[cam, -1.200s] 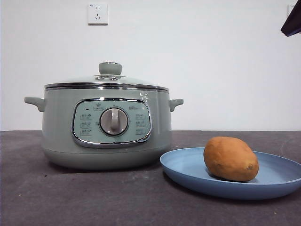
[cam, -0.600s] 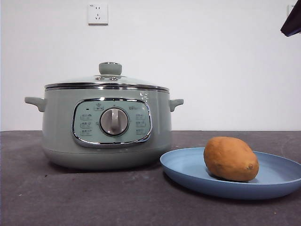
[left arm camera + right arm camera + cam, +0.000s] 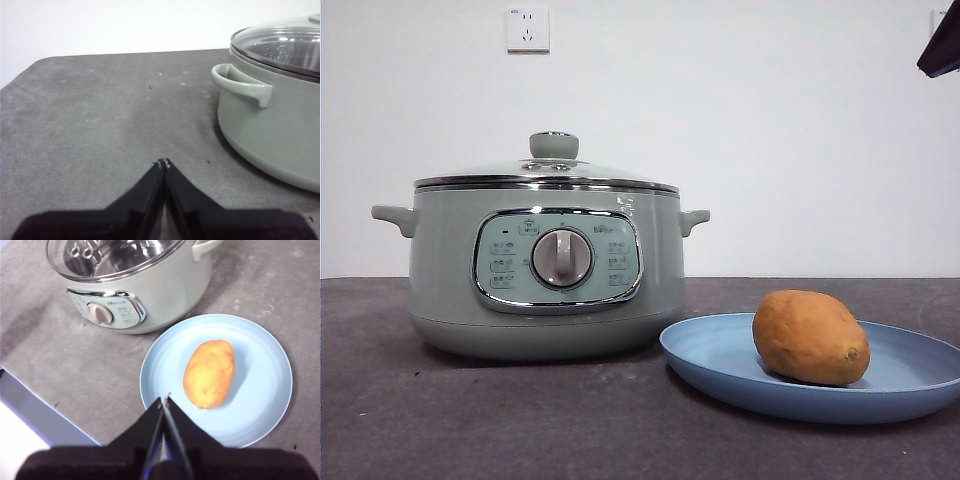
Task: Take the potato out from the steamer,put the potato on the plate,close the lid
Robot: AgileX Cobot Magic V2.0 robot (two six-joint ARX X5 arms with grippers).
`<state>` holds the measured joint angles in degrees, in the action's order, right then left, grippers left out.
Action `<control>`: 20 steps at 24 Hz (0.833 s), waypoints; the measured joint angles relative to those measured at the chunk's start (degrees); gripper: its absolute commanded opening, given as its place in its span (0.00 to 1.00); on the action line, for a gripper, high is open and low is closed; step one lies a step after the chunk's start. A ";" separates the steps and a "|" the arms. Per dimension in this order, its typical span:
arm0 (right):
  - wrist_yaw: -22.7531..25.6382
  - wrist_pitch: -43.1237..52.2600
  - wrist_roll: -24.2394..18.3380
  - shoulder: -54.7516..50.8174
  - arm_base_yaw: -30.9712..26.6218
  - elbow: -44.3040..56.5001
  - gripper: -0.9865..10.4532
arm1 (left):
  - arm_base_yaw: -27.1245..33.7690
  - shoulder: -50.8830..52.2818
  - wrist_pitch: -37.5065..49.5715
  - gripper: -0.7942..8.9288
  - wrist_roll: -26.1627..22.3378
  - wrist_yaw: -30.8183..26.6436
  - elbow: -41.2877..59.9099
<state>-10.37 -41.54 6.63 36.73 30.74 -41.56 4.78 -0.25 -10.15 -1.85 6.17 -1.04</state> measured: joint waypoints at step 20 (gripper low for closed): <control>3.37 30.05 1.36 -32.11 -27.08 30.69 0.09 | 0.00 0.00 -0.02 0.08 0.00 -0.02 0.00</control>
<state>-7.01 -11.49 7.99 4.62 3.66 -10.87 4.78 -0.25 -10.17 -1.85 6.15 -1.04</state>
